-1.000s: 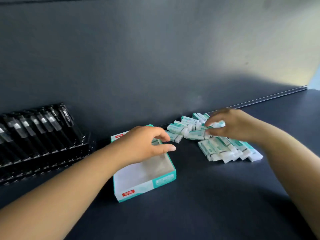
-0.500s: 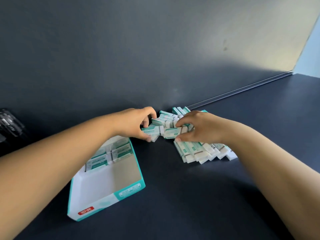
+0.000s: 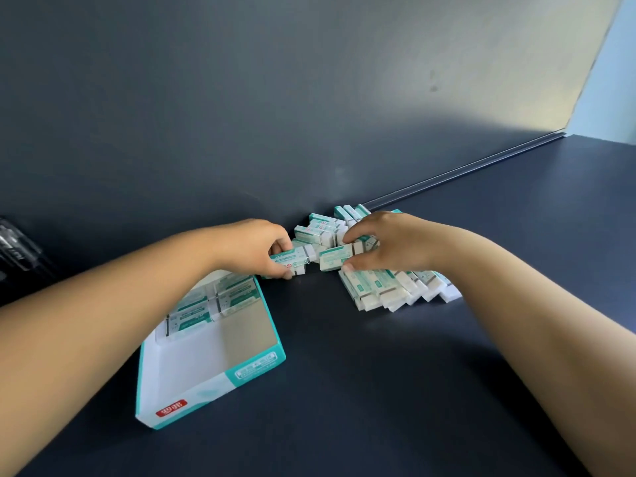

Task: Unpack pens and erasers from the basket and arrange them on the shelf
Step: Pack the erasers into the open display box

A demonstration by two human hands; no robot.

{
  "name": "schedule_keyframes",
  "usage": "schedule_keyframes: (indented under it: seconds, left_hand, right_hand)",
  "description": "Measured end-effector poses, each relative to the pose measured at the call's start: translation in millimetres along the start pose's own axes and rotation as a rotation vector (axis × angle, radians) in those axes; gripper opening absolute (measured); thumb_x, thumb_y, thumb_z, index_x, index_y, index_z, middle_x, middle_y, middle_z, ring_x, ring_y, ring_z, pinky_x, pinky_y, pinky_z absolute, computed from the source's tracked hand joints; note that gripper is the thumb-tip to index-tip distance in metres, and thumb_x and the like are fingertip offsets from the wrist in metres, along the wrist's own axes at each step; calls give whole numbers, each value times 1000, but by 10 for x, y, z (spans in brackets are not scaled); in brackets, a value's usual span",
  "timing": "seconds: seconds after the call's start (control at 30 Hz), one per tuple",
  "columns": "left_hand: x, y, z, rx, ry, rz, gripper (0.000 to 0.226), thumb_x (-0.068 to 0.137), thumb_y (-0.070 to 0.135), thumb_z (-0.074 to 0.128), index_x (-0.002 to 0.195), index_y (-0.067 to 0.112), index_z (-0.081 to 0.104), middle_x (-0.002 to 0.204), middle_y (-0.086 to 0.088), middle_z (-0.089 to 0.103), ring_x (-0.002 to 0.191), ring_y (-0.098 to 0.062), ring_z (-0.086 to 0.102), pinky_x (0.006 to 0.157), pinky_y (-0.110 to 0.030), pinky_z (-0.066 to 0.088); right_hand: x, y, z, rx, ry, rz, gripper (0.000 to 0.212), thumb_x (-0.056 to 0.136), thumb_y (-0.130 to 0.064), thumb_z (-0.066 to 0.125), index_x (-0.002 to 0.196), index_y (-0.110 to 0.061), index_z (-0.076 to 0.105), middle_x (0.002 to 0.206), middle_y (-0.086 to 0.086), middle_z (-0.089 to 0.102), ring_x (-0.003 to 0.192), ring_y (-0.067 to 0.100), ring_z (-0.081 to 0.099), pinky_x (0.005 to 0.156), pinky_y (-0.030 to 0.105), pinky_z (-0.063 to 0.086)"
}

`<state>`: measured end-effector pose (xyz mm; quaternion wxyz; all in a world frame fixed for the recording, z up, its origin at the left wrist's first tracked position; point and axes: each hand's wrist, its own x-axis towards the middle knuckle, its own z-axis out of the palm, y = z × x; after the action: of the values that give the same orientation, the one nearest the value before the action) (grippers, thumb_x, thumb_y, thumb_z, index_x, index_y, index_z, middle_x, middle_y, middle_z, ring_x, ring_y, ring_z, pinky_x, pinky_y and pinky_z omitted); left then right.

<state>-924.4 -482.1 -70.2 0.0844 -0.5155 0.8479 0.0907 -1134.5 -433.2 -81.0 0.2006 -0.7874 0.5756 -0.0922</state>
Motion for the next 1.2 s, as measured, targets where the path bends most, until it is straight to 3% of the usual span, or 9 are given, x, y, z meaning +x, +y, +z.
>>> schedule_keyframes:
  seconds: [0.17,0.27,0.43,0.53,0.63,0.73,0.83,0.97,1.2]
  left_hand:
    - [-19,90,-59,138,-112,-24,24,82,44,62,90,23,55,96,5,57,86,-16,53,72,-28,41]
    - [-68,84,-112,44,-42,-13,26,81,42,64,93,20,61,97,4,62,93,-16,58,83,-32,46]
    - [-424,252,-235,-721,238,50,5,83,20,64,86,23,61,87,8,65,79,-6,59,80,-19,48]
    - [-712,406,-208,-1156,376,56,7,86,13,57,84,19,61,74,8,67,70,-6,63,74,-21,53]
    - [-991,483,-145,-1493,432,64,10,76,18,59,80,9,63,66,1,69,63,-9,65,66,-19,55]
    - [-1231,444,-52,-1724,493,32,21,65,24,60,78,9,64,71,-4,68,64,-11,63,64,-18,53]
    - [-1420,370,56,-1761,541,-65,20,62,34,59,74,18,65,72,5,66,70,-5,57,68,-19,46]
    - [-1603,321,193,-1731,572,-216,18,61,43,59,59,25,62,63,14,60,69,-4,49,68,-24,34]
    - [-1826,224,289,-1711,570,-282,30,57,45,64,68,20,50,64,8,59,59,-4,51,67,-23,37]
  right_hand:
    - [-20,-6,-7,8,3,4,50,82,-49,58,126,-28,50,135,-3,44,123,17,40,102,30,33]
    - [-40,-22,-21,20,63,-15,47,82,-47,59,122,-24,55,132,-3,47,121,16,42,96,25,33]
    - [-181,-280,-94,243,314,-176,34,80,-38,64,105,-16,66,108,-4,62,104,12,53,92,23,37]
    - [-341,-569,-46,606,221,-261,24,80,-28,66,100,-14,68,100,0,70,98,13,63,93,31,47]
    - [-429,-816,46,840,139,-299,13,80,-24,64,93,-20,67,90,-3,70,86,5,64,88,25,50]
    - [-462,-1078,145,939,166,-306,16,83,-19,63,90,-6,68,89,25,64,78,13,54,86,32,51]
    - [-484,-1318,229,966,148,-319,27,84,-20,63,94,5,65,95,37,55,78,17,46,92,53,44]
    - [-474,-1514,379,1158,-7,-266,9,84,-13,61,86,-9,69,82,7,66,77,9,62,73,18,54]
    - [-486,-1677,487,1450,-342,-53,6,61,-14,67,59,-10,71,69,6,68,59,10,65,61,20,56]
